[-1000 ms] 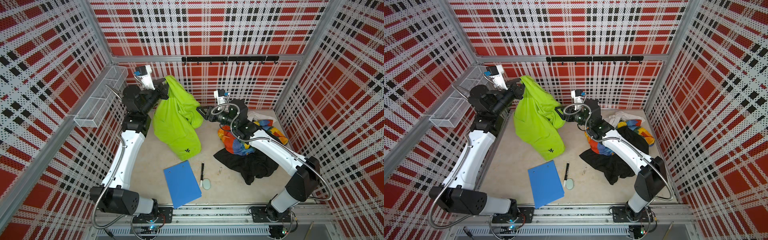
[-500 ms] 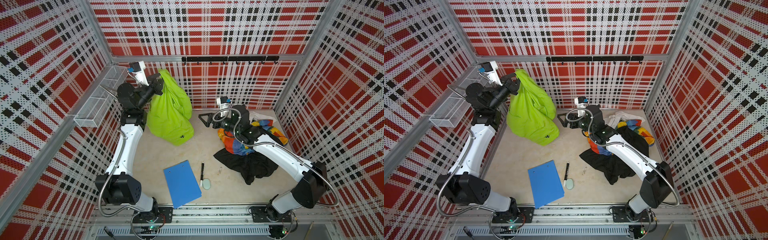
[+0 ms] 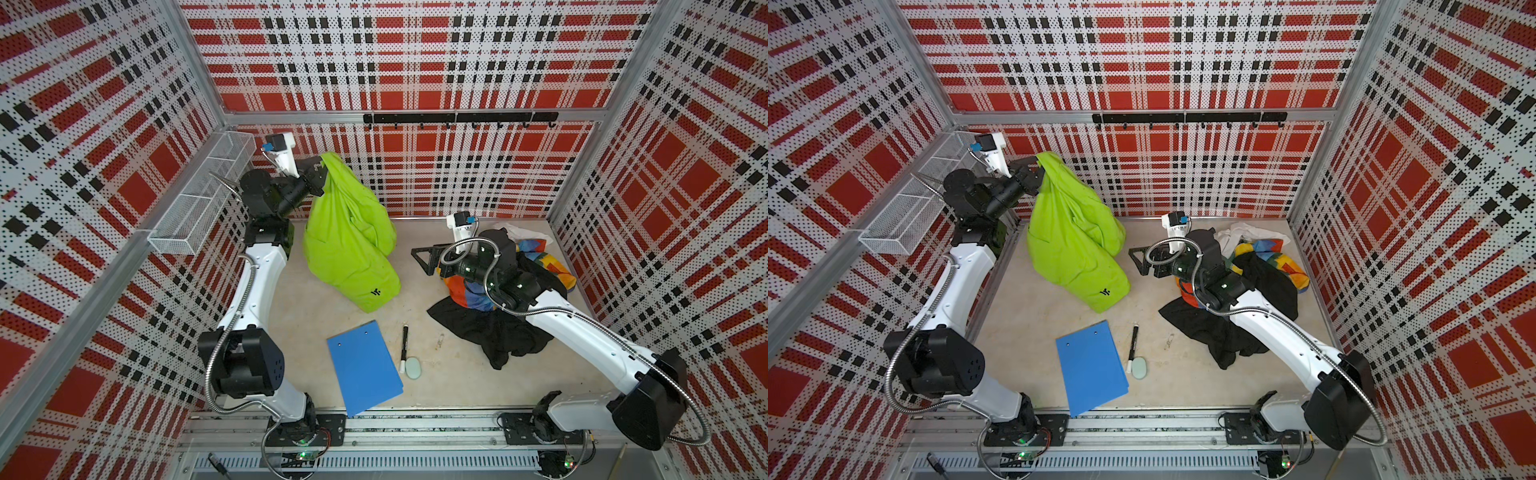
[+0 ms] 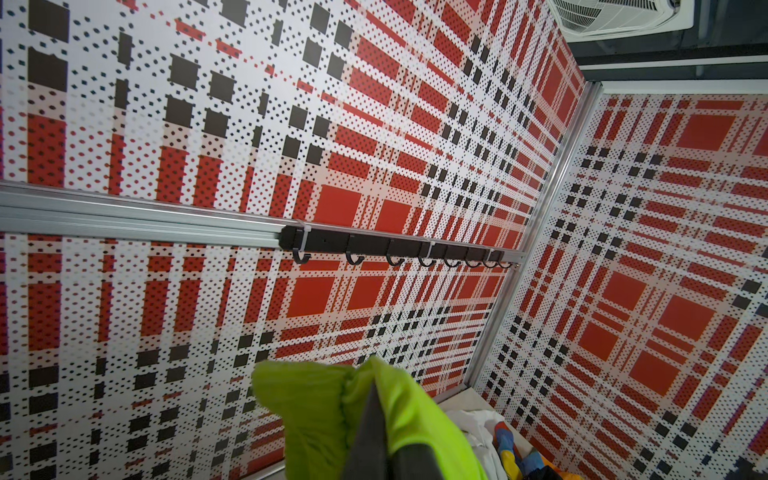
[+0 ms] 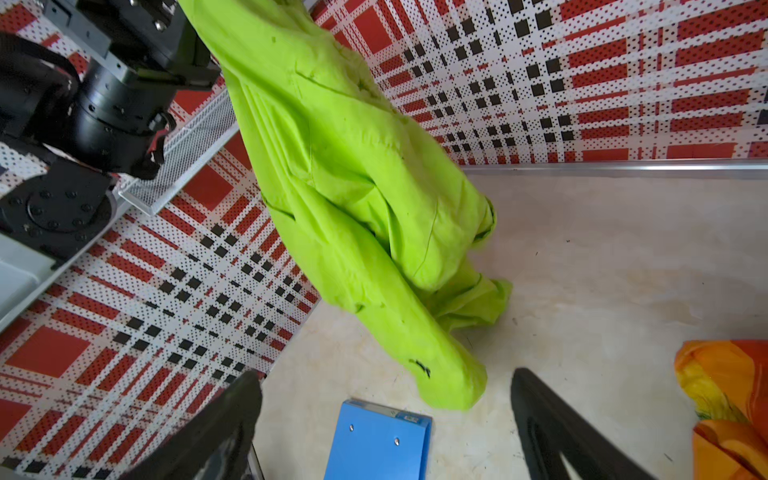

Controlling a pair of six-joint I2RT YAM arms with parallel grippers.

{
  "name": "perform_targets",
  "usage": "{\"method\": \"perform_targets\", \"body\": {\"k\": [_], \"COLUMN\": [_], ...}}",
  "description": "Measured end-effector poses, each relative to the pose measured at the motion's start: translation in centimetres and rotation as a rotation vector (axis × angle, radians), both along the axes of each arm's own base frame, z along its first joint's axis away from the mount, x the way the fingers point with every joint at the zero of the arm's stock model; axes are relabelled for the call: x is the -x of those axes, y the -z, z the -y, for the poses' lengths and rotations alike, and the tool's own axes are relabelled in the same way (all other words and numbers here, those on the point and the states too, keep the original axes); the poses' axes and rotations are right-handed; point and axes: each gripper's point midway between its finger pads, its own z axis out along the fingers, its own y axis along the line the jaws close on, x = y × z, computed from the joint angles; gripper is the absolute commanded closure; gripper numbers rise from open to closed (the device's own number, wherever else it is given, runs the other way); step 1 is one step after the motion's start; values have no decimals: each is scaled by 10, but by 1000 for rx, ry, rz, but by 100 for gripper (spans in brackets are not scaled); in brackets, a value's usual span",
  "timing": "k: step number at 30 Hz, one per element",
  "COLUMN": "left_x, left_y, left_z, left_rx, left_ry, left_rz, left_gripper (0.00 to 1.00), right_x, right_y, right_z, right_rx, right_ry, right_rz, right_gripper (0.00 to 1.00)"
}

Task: Pick out a specific cloth from the pile
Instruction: 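Carry the garment away with the left gripper while the right gripper withdraws, then lower the lime-green garment onto the open table with the left gripper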

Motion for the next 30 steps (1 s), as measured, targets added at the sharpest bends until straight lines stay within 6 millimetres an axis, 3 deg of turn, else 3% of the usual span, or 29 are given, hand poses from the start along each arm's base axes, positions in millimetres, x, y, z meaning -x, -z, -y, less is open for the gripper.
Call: {"method": "perform_targets", "body": {"k": [3, 8, 13, 21, 30], "left_x": [1, 2, 1, -5, 8], "left_y": [-1, 5, 47, 140, 169], "left_z": [1, 2, 1, -1, -3], "left_rx": [-2, -5, -20, -14, -9], "left_ry": [5, 11, 4, -12, -60], "left_rz": [6, -1, -72, -258, -313], "left_gripper": [100, 100, 100, 100, 100], "right_x": [14, 23, 26, 23, 21], "right_y": [11, 11, 10, 10, 14], "right_z": [4, 13, 27, 36, 39], "right_rx": [12, 19, 28, 42, 51], "right_ry": [-34, -30, 22, 75, 95], "right_rz": [2, 35, 66, 83, 81], "right_gripper": [0, 0, 0, 0, 0]}}
